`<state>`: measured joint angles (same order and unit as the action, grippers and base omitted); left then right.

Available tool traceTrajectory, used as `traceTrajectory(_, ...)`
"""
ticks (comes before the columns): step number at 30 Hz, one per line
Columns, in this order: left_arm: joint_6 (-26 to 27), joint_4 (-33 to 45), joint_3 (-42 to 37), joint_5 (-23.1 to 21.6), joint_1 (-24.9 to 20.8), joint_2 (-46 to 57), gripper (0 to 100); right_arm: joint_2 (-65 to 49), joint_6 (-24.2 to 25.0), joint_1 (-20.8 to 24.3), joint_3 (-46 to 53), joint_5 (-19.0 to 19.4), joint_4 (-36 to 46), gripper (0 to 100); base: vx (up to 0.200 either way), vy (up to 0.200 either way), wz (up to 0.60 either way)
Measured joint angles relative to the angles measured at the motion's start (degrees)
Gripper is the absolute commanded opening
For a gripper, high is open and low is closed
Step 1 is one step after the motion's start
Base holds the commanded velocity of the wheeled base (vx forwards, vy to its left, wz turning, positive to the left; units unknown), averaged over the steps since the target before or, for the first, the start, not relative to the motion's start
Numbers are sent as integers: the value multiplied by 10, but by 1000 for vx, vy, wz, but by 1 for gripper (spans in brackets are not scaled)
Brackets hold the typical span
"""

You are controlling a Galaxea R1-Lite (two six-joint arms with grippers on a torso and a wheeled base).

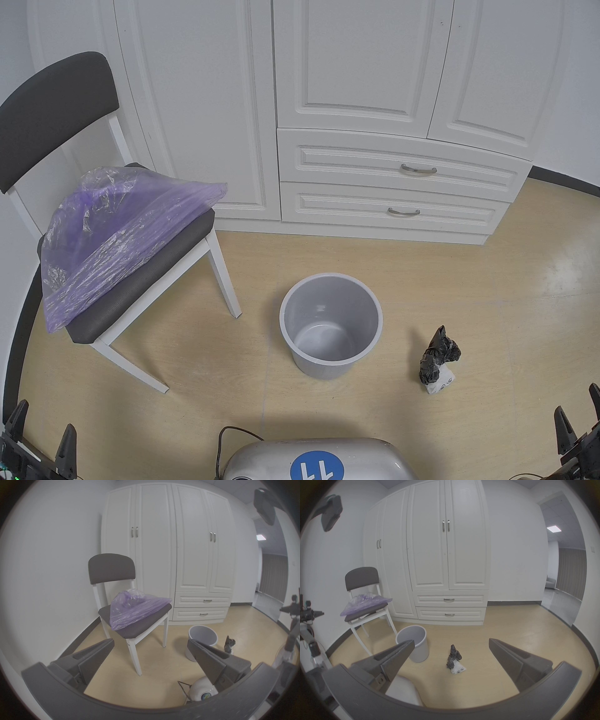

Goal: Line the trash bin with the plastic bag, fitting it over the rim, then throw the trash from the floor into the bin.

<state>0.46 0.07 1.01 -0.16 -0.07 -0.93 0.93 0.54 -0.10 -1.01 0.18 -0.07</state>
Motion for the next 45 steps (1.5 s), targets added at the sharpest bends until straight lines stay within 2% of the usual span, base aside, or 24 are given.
traceTrajectory(4,39,-2,0,-23,0,0,100,0,-37,0,0,7,1,100,0,0,0)
traceTrajectory(8,22,-4,0,-25,1,0,100,0,-29,-1,0,9,-3,100,0,0,0)
traceTrajectory(11,-18,-23,2,-17,1,0,100,0,1,-1,0,9,-21,100,0,0,0)
traceTrajectory(14,-70,-61,23,-15,1,0,100,0,60,0,-5,13,-67,100,0,0,0)
traceTrajectory(18,-99,-74,77,-15,0,0,100,0,101,0,-19,44,-94,100,0,0,0)
traceTrajectory(25,-28,-15,138,1,-13,-50,100,43,89,2,-85,95,-79,100,0,0,0)
traceTrajectory(30,2,-11,173,37,-14,-154,100,146,85,2,-154,110,-93,100,0,0,0)
traceTrajectory(35,49,-15,200,70,11,-263,100,272,82,3,-219,113,-136,100,0,0,0)
traceTrajectory(38,97,-19,212,76,50,-315,100,352,91,5,-266,91,-165,100,0,0,0)
traceTrajectory(41,139,-28,222,72,99,-353,100,433,108,13,-311,40,-205,100,0,0,0)
traceTrajectory(45,176,-48,230,52,151,-393,100,528,128,44,-348,-85,-289,100,0,0,0)
